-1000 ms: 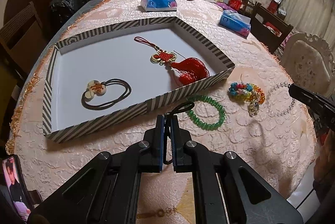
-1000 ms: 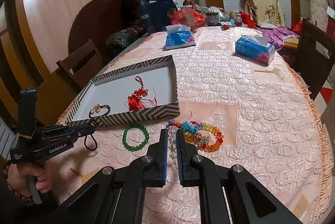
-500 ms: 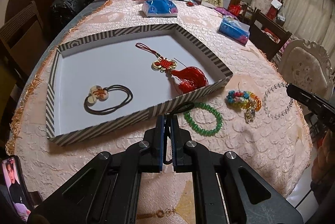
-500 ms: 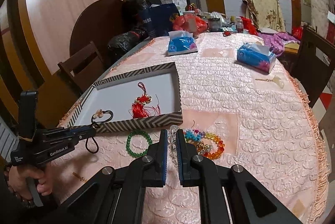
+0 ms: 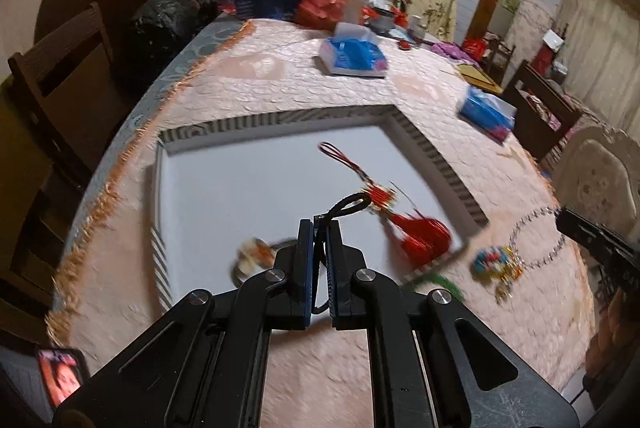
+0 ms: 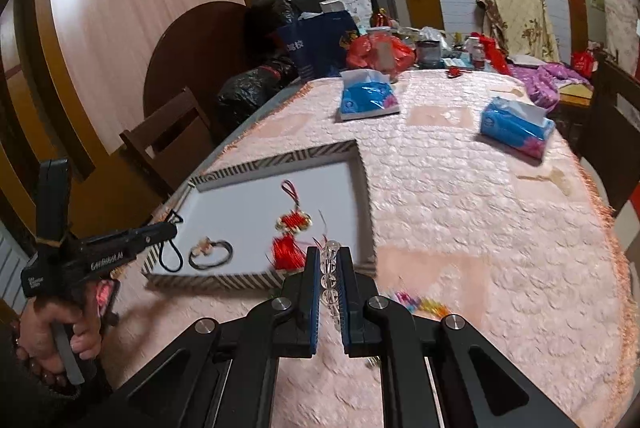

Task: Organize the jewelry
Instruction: 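Carry the black cord and crystal bracelet over the striped box with both tools, then open the left tool to drop the black cord while the right releases the crystal bracelet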

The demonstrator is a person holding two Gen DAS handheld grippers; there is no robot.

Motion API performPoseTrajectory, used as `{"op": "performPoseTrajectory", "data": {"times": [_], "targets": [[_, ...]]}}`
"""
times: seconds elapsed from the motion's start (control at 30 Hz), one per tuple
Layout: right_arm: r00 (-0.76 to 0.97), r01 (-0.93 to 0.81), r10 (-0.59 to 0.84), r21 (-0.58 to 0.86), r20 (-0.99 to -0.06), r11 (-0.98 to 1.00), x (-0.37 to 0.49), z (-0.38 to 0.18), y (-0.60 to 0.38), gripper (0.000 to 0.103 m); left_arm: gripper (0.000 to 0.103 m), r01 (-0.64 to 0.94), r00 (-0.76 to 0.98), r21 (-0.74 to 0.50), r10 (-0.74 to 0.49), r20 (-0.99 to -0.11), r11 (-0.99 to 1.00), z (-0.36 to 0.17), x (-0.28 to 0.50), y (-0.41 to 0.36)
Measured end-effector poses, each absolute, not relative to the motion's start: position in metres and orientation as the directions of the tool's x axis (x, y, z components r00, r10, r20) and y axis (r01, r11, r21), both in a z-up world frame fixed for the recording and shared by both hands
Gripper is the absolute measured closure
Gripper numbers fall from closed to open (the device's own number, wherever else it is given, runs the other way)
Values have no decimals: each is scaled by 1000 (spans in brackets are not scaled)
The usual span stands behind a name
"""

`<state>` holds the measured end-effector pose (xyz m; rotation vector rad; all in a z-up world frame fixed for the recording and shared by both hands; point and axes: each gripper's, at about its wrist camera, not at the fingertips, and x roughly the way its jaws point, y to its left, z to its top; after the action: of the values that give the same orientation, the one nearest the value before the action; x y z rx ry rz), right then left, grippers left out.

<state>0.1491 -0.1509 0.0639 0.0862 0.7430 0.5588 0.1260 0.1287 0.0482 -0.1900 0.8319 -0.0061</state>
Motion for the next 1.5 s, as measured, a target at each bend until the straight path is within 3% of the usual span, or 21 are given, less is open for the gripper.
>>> {"op": "performPoseTrajectory", "data": {"times": [0.37,0.87,1.5], "targets": [[542,-477,537,290,-646,830,198,57,-96,96,99,-169,576,-111,7,-817,979,0,154,143],[428,-481,554,339,-714,808,209,-4,-42,96,99,-188,561,-120,6,-828,975,-7,153,140],[394,-474,523,321,-756,820,206,-29,-14,96,99,-182,516,-101,7,-857,978,-21,156,135]]}}
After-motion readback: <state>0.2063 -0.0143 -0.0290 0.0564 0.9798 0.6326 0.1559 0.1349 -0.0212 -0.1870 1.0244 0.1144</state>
